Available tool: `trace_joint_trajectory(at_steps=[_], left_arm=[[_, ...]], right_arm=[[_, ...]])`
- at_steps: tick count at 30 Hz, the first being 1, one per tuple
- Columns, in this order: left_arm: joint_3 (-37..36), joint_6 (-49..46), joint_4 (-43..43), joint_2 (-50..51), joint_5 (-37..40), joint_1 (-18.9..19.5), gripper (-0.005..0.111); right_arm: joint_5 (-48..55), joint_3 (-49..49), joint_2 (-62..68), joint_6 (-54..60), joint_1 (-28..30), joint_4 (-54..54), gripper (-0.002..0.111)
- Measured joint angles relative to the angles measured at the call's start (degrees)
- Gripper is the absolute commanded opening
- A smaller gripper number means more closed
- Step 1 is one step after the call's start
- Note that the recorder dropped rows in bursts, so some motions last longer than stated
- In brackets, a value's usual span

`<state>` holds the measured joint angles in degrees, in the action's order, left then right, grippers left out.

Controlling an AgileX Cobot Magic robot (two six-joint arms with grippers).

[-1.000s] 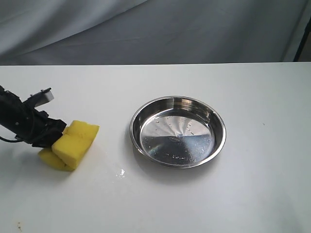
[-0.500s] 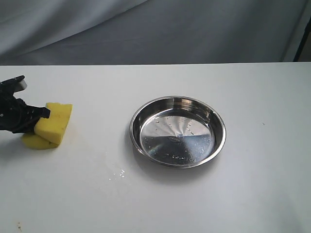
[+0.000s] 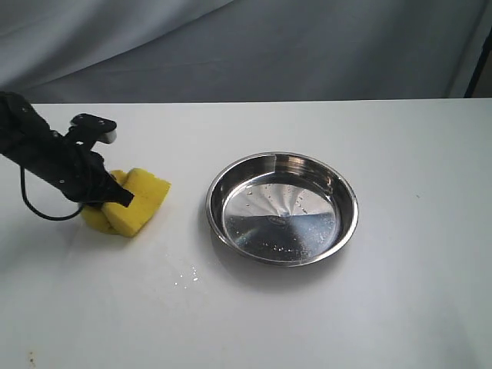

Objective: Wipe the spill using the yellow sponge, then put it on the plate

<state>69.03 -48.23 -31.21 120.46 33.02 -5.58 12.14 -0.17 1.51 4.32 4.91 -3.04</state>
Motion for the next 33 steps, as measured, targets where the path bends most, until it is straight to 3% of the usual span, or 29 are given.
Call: trace_joint_trajectory(at_steps=[7,12,22,33], left_arm=[[0.37,-0.34,-1.15,0.00,5.26,-4.61,0.000],[0.09,-0.34,-3.19,0.10,9.36,-4.97,0.000],[-3.64,-4.51,-8.68,-0.76,8.44,-5.20,0.000],[-6.89,-5.77,-8.58,-2.13,9.99,-12.73,0.000]], right_arm=[[0.00,0.00,0.00,0.00,0.00,0.11,0.000],[0.00,0.00,0.00,0.00,0.00,0.11,0.000],[0.00,0.00,0.00,0.00,0.00,0.11,0.000],[0.00,0.00,0.00,0.00,0.00,0.11,0.000]])
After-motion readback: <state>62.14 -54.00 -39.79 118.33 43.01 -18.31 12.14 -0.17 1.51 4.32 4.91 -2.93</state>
